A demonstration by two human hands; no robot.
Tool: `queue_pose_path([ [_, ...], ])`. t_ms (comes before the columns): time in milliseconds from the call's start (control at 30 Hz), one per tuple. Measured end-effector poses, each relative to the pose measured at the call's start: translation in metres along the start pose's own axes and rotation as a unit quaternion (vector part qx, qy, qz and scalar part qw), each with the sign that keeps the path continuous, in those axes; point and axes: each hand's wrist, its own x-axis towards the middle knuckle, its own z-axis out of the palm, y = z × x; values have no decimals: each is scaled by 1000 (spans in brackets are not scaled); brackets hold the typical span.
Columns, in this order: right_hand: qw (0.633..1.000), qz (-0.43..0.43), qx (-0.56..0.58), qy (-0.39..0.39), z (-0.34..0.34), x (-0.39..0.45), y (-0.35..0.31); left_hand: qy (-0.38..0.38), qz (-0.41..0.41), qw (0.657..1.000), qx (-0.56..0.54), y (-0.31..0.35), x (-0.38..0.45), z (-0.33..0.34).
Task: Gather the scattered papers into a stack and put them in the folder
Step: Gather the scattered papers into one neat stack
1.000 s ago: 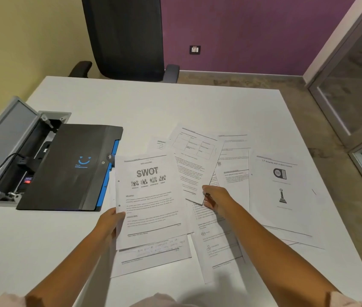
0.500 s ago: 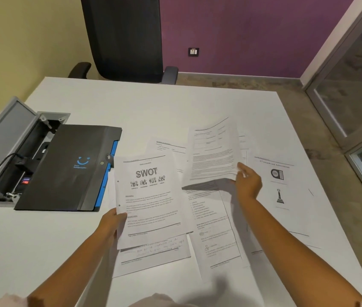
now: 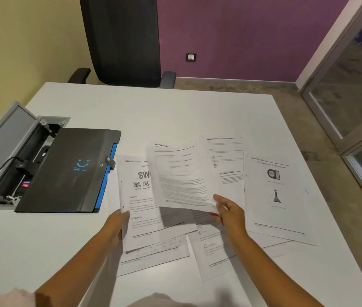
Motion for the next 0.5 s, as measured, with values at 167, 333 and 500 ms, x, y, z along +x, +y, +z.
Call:
queue_pose_path([
  [167, 994, -12, -95, -46, 18, -9, 18, 19, 6, 1000, -14, 2, -1, 5],
  [333, 975, -17, -204, -87, 23, -15, 27, 17, 73, 992, 103, -1, -8, 15],
  [500, 970, -49, -225, -76, 12, -14, 24, 14, 107, 983, 147, 3, -18, 22],
])
